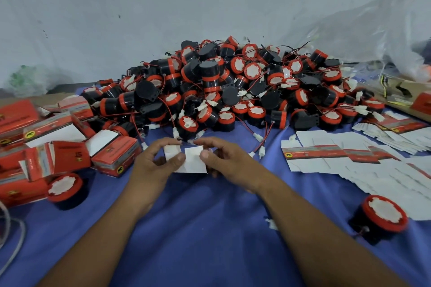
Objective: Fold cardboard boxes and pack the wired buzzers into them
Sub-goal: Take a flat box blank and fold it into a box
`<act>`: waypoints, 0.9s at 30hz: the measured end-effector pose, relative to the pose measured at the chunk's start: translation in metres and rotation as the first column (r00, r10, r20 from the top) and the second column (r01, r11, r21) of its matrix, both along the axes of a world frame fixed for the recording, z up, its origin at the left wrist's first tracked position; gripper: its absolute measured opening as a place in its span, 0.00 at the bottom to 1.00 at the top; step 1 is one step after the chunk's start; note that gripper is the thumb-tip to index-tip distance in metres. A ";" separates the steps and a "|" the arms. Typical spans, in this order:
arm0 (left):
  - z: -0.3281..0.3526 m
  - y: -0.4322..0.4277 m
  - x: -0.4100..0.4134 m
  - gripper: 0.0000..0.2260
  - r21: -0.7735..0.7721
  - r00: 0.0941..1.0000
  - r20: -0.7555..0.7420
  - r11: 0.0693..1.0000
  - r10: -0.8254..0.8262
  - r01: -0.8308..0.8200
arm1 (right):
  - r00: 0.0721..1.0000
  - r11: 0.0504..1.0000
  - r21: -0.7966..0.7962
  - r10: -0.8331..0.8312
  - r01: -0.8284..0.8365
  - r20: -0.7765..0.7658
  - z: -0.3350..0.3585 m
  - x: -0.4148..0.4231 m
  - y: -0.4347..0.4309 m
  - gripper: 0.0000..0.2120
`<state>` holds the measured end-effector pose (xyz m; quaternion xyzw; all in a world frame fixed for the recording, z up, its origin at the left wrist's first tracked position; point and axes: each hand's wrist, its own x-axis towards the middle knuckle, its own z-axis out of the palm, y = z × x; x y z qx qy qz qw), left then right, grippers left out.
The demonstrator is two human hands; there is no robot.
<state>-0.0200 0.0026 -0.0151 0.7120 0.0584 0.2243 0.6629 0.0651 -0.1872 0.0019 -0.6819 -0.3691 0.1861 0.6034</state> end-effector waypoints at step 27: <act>0.014 -0.029 -0.011 0.44 0.783 0.961 0.222 0.557 0.166 -0.277 | 0.983 0.988 0.074 -0.128 0.138 -0.130 0.019 -0.017 0.008 0.28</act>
